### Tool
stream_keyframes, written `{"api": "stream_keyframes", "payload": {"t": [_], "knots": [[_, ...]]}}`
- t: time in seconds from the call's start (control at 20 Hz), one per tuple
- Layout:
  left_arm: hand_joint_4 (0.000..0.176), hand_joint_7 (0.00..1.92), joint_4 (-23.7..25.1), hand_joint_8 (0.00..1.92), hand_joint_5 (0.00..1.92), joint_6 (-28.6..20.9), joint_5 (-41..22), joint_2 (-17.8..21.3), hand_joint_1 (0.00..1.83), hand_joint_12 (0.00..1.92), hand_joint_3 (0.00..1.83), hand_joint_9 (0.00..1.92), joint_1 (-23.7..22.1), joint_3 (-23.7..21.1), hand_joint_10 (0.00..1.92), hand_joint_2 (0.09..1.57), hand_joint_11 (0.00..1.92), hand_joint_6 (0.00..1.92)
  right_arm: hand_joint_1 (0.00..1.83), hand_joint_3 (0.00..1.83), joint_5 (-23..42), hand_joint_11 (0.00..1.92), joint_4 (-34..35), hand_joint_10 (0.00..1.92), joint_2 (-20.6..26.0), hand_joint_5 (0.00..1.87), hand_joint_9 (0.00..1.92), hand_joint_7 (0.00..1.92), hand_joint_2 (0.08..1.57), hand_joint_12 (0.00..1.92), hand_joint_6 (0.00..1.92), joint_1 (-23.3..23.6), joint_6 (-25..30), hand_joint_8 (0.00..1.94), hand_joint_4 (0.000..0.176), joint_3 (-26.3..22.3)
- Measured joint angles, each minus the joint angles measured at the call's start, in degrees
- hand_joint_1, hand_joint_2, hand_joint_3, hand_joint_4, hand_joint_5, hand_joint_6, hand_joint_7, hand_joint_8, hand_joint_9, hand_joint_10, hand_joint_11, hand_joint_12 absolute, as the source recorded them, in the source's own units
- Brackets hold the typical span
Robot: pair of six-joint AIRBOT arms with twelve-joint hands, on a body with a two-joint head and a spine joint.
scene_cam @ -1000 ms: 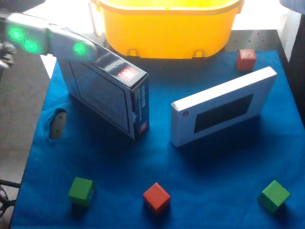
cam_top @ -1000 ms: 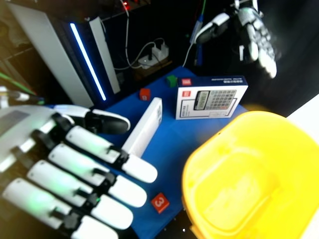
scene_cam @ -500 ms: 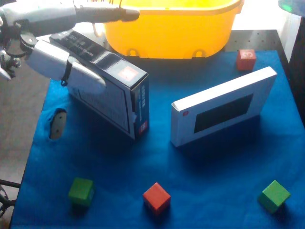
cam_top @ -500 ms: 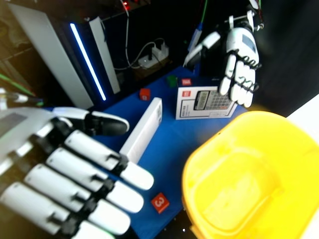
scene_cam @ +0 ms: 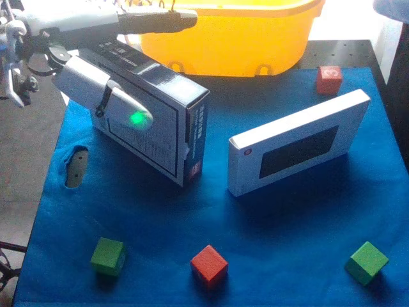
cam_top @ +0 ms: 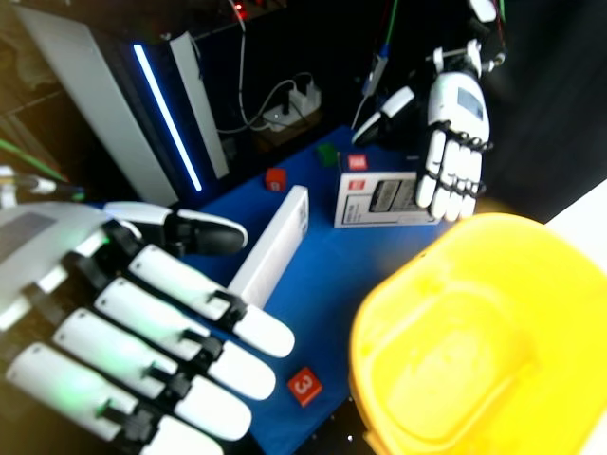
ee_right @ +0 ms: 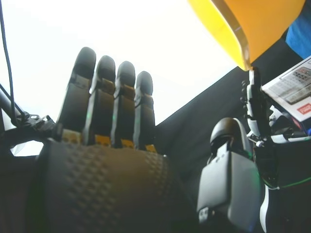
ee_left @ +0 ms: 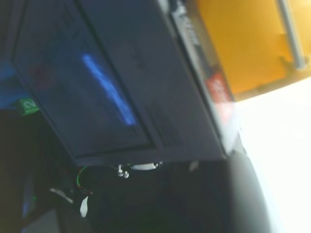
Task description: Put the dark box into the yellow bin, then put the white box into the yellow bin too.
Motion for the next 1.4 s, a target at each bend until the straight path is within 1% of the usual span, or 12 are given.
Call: {"api": "stream_keyframes", "payload": {"t": [0.1, 0.15, 0.3, 0.35, 0.4, 0.55, 0.65, 0.8, 1.0, 1.15, 1.3, 1.4], "knots": [[0.062, 0.38, 0.79, 0.01, 0.40, -0.37, 0.07, -0.31, 0.85, 0.16, 0.00, 0.33, -0.13, 0.00, 0.01, 0.81, 0.27, 0.01, 0.26, 0.00, 0.00, 0.19, 0.13, 0.00, 0.00, 0.47, 0.37, 0.46, 0.98, 0.21, 0.00, 0.00, 0.00, 0.00, 0.000, 0.00], [0.000, 0.59, 1.22, 0.04, 0.56, -0.59, -0.07, -0.37, 1.00, 0.23, 0.00, 0.58, -0.24, 0.00, 0.05, 0.79, 0.45, 0.03, 0.26, 0.00, 0.02, 0.18, -0.04, 0.00, 0.00, 0.47, 0.36, 0.45, 0.97, 0.21, 0.00, 0.00, 0.02, 0.00, 0.000, 0.00], [0.000, 1.00, 1.68, 0.07, 1.00, -1.14, -0.24, -0.37, 1.29, 0.74, 0.00, 0.94, -0.22, -0.26, 0.07, 0.86, 0.59, 0.04, 0.21, 0.00, 0.00, 0.23, -0.02, 0.01, 0.00, 0.50, 0.40, 0.48, 0.98, 0.23, 0.01, 0.00, 0.02, 0.01, 0.000, -0.02], [0.000, 1.12, 1.92, 0.53, 1.18, -1.68, -0.48, -0.35, 1.28, 0.98, 0.01, 1.05, -0.22, -0.31, 0.13, 0.99, 0.67, 0.52, 0.20, 0.00, 0.00, 0.24, 0.13, 0.01, 0.00, 0.51, 0.41, 0.49, 0.99, 0.23, 0.01, 0.00, 0.00, 0.01, 0.000, -0.09], [0.000, 1.18, 1.70, 0.53, 1.14, -1.75, -0.48, -0.35, 1.37, 1.11, 0.00, 1.04, -0.22, -0.31, 0.76, 1.02, 0.75, 0.74, 0.20, 0.01, 0.02, 0.24, 0.22, 0.01, 0.00, 0.51, 0.41, 0.50, 1.00, 0.22, 0.01, 0.00, 0.02, 0.01, 0.000, -0.13], [0.000, 1.30, -1.16, 0.30, 1.12, 3.91, 0.70, 1.73, 1.41, 1.16, 0.00, 1.12, 0.39, -2.91, 0.90, 1.01, 0.88, 0.77, 0.21, 0.01, 0.00, 0.22, -0.02, 0.01, 0.00, 0.50, 0.41, 0.49, 1.03, 0.21, 0.00, 0.00, 0.02, 0.00, 0.000, -0.33], [0.000, 1.30, -4.61, 0.24, 1.12, 10.27, 2.21, 3.37, 1.41, 1.08, 0.00, 1.16, 0.39, -5.68, 0.86, 1.01, 0.94, 0.76, 0.20, 0.01, 0.02, 0.25, 0.04, 0.02, 0.00, 0.50, 0.44, 0.50, 1.03, 0.22, 0.00, 0.00, 0.02, 0.01, 0.000, -0.42], [0.000, 1.16, -7.28, 0.53, 1.09, 13.22, 3.96, 4.00, 1.40, 1.15, 0.00, 1.10, 0.61, -6.38, 0.93, 1.03, 0.85, 0.82, 0.21, 0.00, 0.04, 0.26, -0.04, 0.02, 0.00, 0.51, 0.45, 0.51, 1.03, 0.22, 0.00, 0.00, 0.02, 0.01, 0.000, -0.48], [0.000, 1.29, -11.69, 0.31, 1.15, 16.68, 4.52, 4.70, 1.41, 1.03, 0.00, 1.17, 1.07, -6.60, 0.86, 1.01, 0.96, 0.68, 0.20, 0.00, 0.07, 0.25, -0.04, 0.01, 0.00, 0.52, 0.43, 0.51, 1.03, 0.21, 0.00, 0.00, 0.02, 0.00, 0.000, -0.48], [0.000, 1.04, -15.76, 0.96, 1.16, 17.51, 3.43, 5.07, 1.39, 1.30, 0.00, 0.98, 1.40, -6.36, 1.14, 1.07, 0.84, 0.46, 0.23, 0.00, 0.07, 0.26, 0.00, 0.01, 0.00, 0.54, 0.45, 0.53, 1.01, 0.21, 0.01, 0.00, 0.02, 0.01, 0.000, -0.48], [0.000, 1.14, -20.11, 0.70, 1.25, 17.62, 0.63, 5.64, 1.40, 1.04, 0.00, 1.07, 1.40, -6.29, 0.97, 1.02, 0.88, 0.42, 0.24, 0.00, 0.04, 0.24, 0.02, 0.00, 0.00, 0.54, 0.44, 0.52, 1.00, 0.20, 0.01, 0.00, 0.02, 0.00, 0.000, -0.46], [0.000, 1.01, -21.81, 1.14, 1.35, 17.62, -1.53, 5.90, 1.29, 1.43, 0.00, 0.92, 1.29, -6.29, 0.99, 1.05, 0.69, 0.10, 0.26, 0.00, 0.11, 0.23, -0.02, 0.00, 0.00, 0.55, 0.44, 0.53, 1.00, 0.20, 0.01, 0.00, 0.02, 0.00, 0.000, -0.42]]}}
